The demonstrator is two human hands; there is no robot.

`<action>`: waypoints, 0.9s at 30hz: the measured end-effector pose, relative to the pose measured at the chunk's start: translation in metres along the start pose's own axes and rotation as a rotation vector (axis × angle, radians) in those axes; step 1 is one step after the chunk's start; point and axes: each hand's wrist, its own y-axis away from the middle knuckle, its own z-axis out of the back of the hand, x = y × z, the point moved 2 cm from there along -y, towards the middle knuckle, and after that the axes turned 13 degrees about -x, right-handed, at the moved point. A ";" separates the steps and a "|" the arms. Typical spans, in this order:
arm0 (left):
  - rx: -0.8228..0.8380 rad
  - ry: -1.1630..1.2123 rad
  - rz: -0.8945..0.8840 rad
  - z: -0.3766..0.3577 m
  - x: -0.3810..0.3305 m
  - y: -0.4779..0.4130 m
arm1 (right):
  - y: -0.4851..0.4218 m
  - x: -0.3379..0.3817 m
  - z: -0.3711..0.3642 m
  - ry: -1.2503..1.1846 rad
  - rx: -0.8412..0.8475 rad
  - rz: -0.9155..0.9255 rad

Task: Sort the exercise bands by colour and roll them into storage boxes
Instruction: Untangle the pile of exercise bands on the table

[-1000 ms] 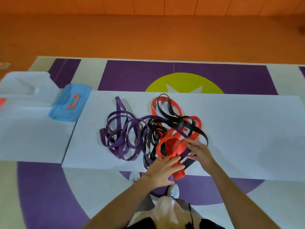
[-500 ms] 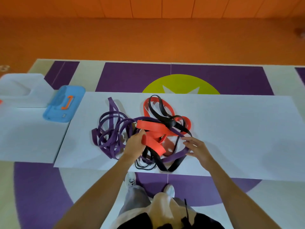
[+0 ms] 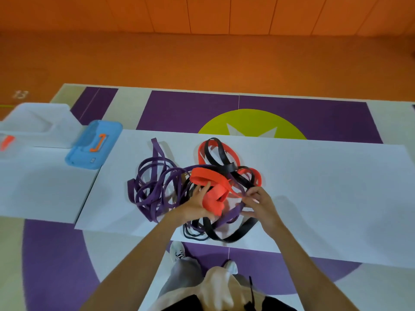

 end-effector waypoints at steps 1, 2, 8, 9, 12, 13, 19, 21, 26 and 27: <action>0.048 0.002 -0.025 -0.009 -0.004 0.002 | 0.002 0.005 -0.012 0.034 0.027 0.036; 0.055 0.000 -0.047 -0.017 -0.006 0.001 | 0.004 0.010 -0.024 0.092 0.054 0.087; -0.383 0.134 -0.178 -0.025 -0.014 -0.009 | 0.003 0.023 -0.056 0.173 0.203 0.304; -0.446 0.178 -0.161 -0.021 -0.016 -0.006 | -0.001 0.022 -0.053 0.135 0.194 0.271; -0.489 0.437 -0.073 -0.004 -0.011 0.000 | -0.017 0.005 -0.035 0.178 -0.001 0.249; -0.452 0.514 -0.060 0.003 -0.008 0.001 | -0.022 -0.003 -0.030 0.232 -0.064 0.243; -0.262 0.686 -0.007 0.033 -0.006 0.004 | -0.030 -0.023 -0.063 0.768 0.099 0.436; -0.188 0.748 0.002 0.041 -0.006 0.003 | -0.032 -0.025 -0.084 0.963 0.208 0.463; 0.028 0.862 0.027 0.059 -0.004 0.000 | -0.040 -0.018 -0.117 1.181 0.141 0.392; 0.048 0.855 0.025 0.061 -0.003 0.000 | -0.044 -0.018 -0.118 1.211 0.101 0.398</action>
